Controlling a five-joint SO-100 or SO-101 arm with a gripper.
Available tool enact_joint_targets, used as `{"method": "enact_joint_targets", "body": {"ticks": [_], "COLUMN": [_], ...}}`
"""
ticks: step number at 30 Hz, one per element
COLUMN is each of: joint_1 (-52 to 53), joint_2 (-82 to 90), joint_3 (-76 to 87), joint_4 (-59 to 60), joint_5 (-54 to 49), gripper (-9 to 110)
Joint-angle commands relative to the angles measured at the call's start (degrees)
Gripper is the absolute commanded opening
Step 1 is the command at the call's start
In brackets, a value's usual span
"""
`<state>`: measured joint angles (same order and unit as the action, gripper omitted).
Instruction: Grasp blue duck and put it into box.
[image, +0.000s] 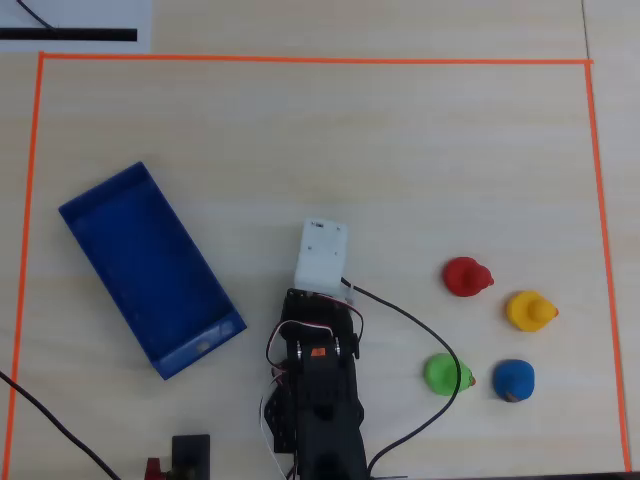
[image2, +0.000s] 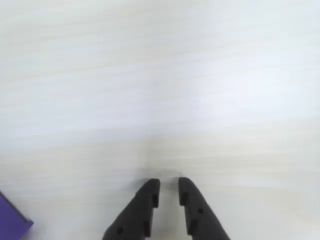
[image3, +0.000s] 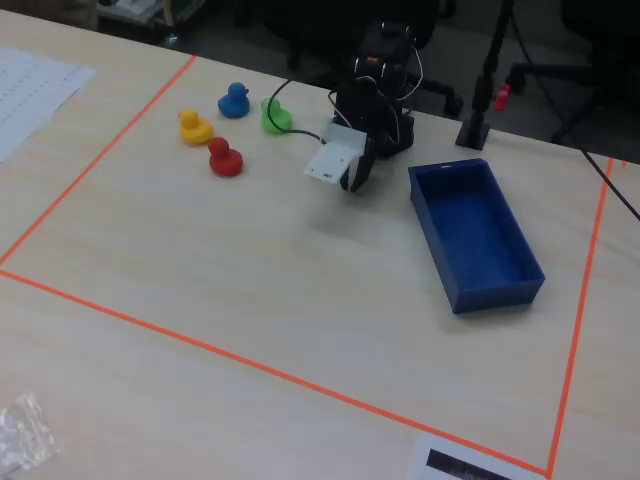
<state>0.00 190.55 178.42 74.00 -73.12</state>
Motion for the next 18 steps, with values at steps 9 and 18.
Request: {"method": "enact_joint_targets", "body": {"ticks": [9, 18], "joint_1": [-0.3, -0.3], "joint_2": [-0.8, -0.8], "joint_3": [-0.2, -0.2], "joint_4": [1.1, 1.1], "joint_5": [0.4, 0.6], "gripper": [2, 5]}}
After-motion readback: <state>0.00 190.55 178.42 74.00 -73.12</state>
